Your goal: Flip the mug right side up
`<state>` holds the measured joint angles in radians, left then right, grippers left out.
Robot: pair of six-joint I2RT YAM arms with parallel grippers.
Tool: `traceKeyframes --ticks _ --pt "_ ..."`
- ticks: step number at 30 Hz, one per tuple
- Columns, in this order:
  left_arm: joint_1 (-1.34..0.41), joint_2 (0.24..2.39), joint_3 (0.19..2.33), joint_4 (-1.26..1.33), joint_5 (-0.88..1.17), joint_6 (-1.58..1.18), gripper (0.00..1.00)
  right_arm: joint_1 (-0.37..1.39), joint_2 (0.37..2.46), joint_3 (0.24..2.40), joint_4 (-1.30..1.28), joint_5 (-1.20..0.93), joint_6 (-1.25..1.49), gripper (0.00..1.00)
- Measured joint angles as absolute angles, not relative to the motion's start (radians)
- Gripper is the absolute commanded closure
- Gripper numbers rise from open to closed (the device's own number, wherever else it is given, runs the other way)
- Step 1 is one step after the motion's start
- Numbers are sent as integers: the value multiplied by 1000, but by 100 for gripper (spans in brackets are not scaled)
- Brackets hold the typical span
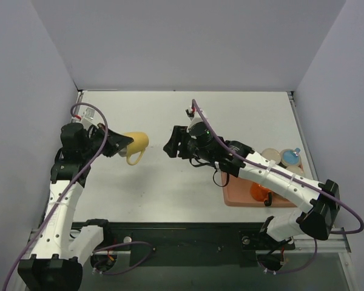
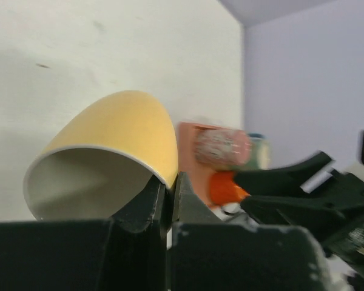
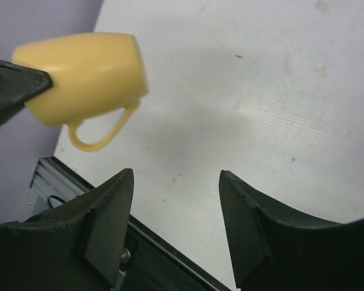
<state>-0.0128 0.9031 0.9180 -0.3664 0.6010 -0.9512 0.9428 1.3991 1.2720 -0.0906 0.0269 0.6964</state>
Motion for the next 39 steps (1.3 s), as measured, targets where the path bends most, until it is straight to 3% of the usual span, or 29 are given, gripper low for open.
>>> traceKeyframes --ticks 10,15,21,34,36,37,38,39 --pt "-14 1165 1091 -724 62 -86 100 944 1348 1218 -274 144 608 46" --pt "67 1307 1097 -830 -38 187 100 944 1262 1202 -305 193 573 45" --pt "191 1522 1248 -935 -79 335 100 942 1226 1166 -319 205 554 45" --pt "242 1769 1397 -929 -8 402 100 931 1171 1119 -336 224 544 45" --pt "247 1770 1403 -912 3 405 89 927 1151 1110 -335 233 544 43" --pt "250 1770 1404 -905 7 407 72 923 1142 1105 -335 236 544 41" --pt "250 1770 1404 -902 10 411 57 920 1136 1100 -336 238 545 24" --pt "251 1770 1404 -902 13 421 51 915 1130 1093 -336 239 545 8"
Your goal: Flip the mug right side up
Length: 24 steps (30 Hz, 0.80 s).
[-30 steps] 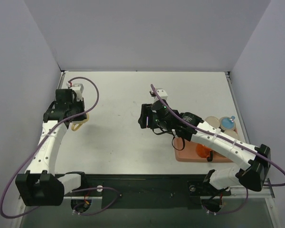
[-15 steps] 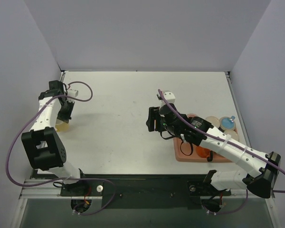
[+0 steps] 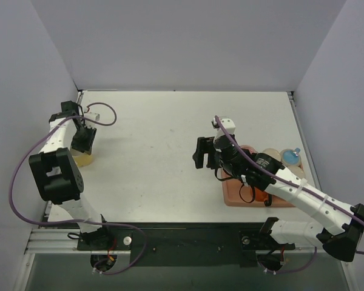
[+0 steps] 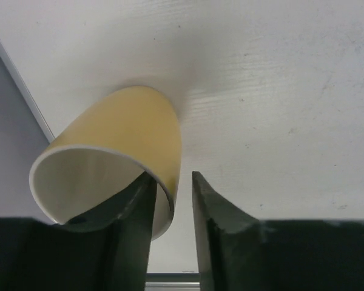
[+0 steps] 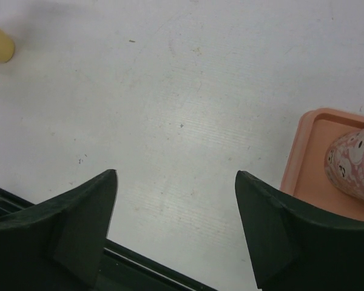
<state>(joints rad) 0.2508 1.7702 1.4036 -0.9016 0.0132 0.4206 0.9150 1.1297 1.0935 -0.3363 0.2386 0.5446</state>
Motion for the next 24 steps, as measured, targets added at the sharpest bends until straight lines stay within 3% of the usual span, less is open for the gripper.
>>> traceKeyframes --ticks 2,5,13,17,20,24 --pt "251 1770 1404 -899 16 433 27 896 1123 1085 -351 239 551 6" --pt "251 1769 1405 -900 28 445 13 844 1118 1081 -392 252 547 6" --pt "251 1677 1496 -927 97 428 13 662 1013 1073 -631 372 553 20" --pt "250 1546 1536 -928 172 397 13 595 941 1053 -802 480 651 23" --pt "241 1444 1536 -925 226 371 12 550 873 981 -897 516 741 31" --pt "210 1367 1517 -912 281 350 13 503 817 861 -976 521 847 33"
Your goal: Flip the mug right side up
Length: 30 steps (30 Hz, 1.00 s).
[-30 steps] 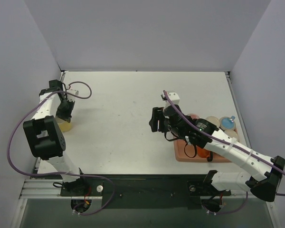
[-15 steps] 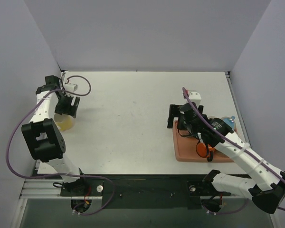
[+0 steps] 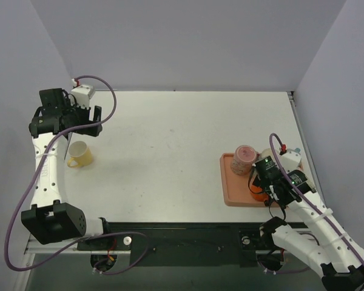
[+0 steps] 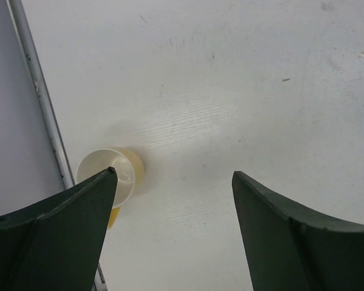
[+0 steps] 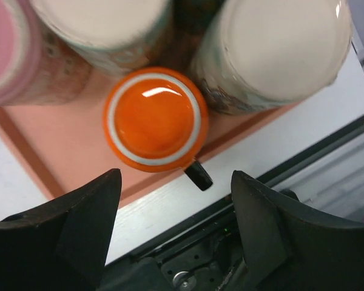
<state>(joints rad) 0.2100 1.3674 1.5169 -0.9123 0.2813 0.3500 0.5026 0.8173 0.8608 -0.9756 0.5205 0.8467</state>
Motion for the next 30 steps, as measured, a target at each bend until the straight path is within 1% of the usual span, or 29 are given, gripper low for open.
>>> traceKeyframes --ticks 5,13,18,22,25,30 --pt "189 1359 1462 -910 323 339 14 488 790 708 -962 537 919 40" --pt "189 1367 1452 -910 350 330 15 471 841 562 -783 534 922 41" --pt "189 1367 1452 -909 353 334 15 471 847 528 -658 430 856 41" --pt "189 1367 1452 -909 354 337 14 471 831 528 -609 357 802 41" --pt "189 1367 1452 -909 356 337 14 471 830 528 -596 334 781 44" --pt "189 1367 1452 -909 368 337 14 471 846 526 -592 344 784 58"
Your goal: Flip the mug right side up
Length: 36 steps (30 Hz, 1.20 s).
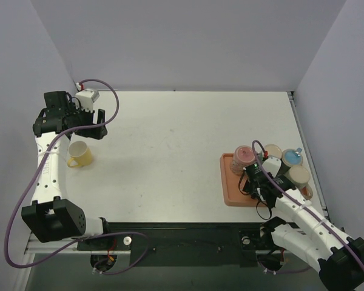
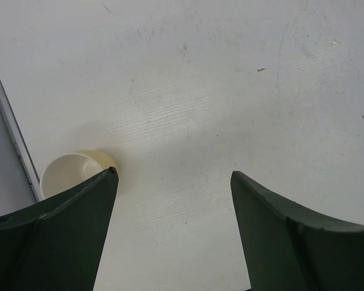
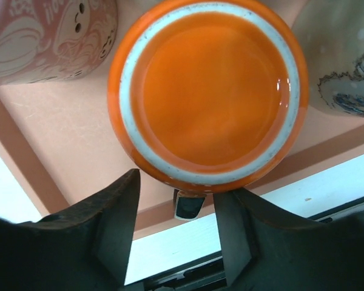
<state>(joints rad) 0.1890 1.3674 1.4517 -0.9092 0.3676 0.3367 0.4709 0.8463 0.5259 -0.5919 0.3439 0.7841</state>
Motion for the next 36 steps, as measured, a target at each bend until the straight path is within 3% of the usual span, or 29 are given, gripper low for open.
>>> traceKeyframes --ticks 1,3,4,5,12,20,36 --pt "189 1367 1452 -909 373 336 15 471 858 525 -590 352 787 61" --pt "189 1367 1452 -909 379 336 15 471 881 525 -582 364 785 76" --pt "189 1367 1452 -909 382 336 15 471 891 525 -578 368 783 93" --pt "189 1367 1453 -910 385 336 15 471 905 525 -578 368 785 100" --pt "189 1367 1480 -920 423 327 16 502 951 562 -603 360 783 100" --pt "133 1316 1481 -939 562 234 19 720 832 720 -721 369 826 100" --pt "-49 1143 1371 -779 902 -104 22 755 653 749 -713 285 754 100"
